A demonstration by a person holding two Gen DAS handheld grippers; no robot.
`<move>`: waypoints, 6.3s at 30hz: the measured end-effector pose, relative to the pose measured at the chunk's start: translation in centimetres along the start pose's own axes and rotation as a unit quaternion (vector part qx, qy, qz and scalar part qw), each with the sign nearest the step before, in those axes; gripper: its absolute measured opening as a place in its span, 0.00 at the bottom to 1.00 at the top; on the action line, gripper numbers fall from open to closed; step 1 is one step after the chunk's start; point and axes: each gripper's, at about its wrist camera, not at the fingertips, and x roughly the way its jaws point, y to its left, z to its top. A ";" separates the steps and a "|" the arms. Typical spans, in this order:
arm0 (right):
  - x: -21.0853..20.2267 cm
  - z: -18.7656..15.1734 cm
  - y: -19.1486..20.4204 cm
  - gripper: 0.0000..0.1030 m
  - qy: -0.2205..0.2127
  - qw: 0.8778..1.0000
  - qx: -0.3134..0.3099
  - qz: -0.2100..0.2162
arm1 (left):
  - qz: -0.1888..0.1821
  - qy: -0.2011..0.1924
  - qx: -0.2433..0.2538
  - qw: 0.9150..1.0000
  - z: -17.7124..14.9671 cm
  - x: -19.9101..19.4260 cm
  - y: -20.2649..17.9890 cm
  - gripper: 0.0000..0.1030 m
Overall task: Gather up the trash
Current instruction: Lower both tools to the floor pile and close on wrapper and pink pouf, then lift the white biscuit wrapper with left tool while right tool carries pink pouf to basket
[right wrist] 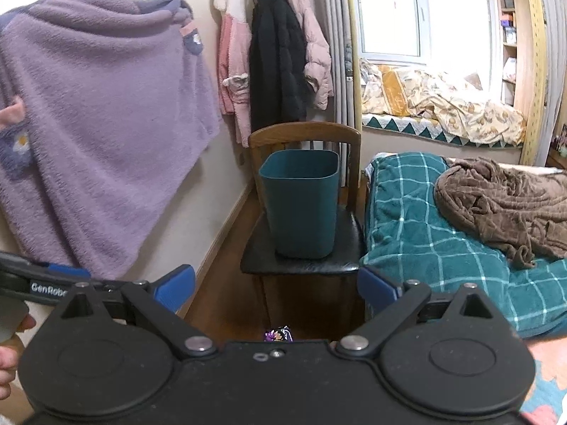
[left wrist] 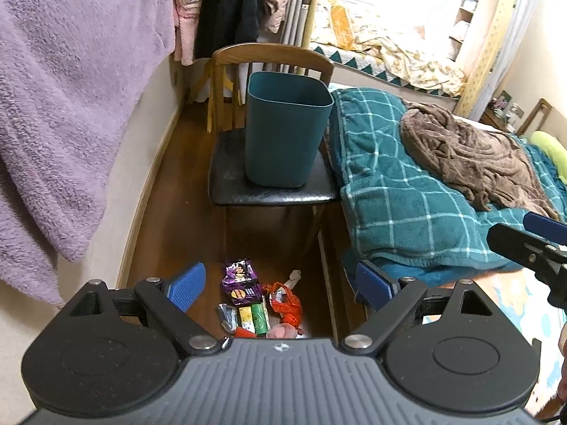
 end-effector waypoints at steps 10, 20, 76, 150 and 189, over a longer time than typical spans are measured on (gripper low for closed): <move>8.7 -1.6 -6.4 0.94 0.048 0.997 0.003 0.068 | 0.067 0.023 -0.064 0.995 0.9 7.7 -1.1 0.90; 20.2 -7.3 -7.0 0.93 0.135 0.985 -0.051 0.092 | 0.097 0.135 -0.070 0.984 -4.1 21.7 2.8 0.90; 65.8 -54.8 -14.6 0.16 0.401 0.861 0.313 -0.006 | 0.077 0.435 -0.293 0.848 -42.6 74.4 16.2 0.38; 40.1 19.4 -9.4 0.13 0.050 0.996 -0.057 0.046 | 0.017 0.068 0.023 0.997 36.2 34.7 4.5 0.39; 51.5 15.6 -12.0 0.53 0.182 0.971 -0.117 0.106 | 0.053 0.201 0.044 0.977 33.0 48.5 2.1 0.61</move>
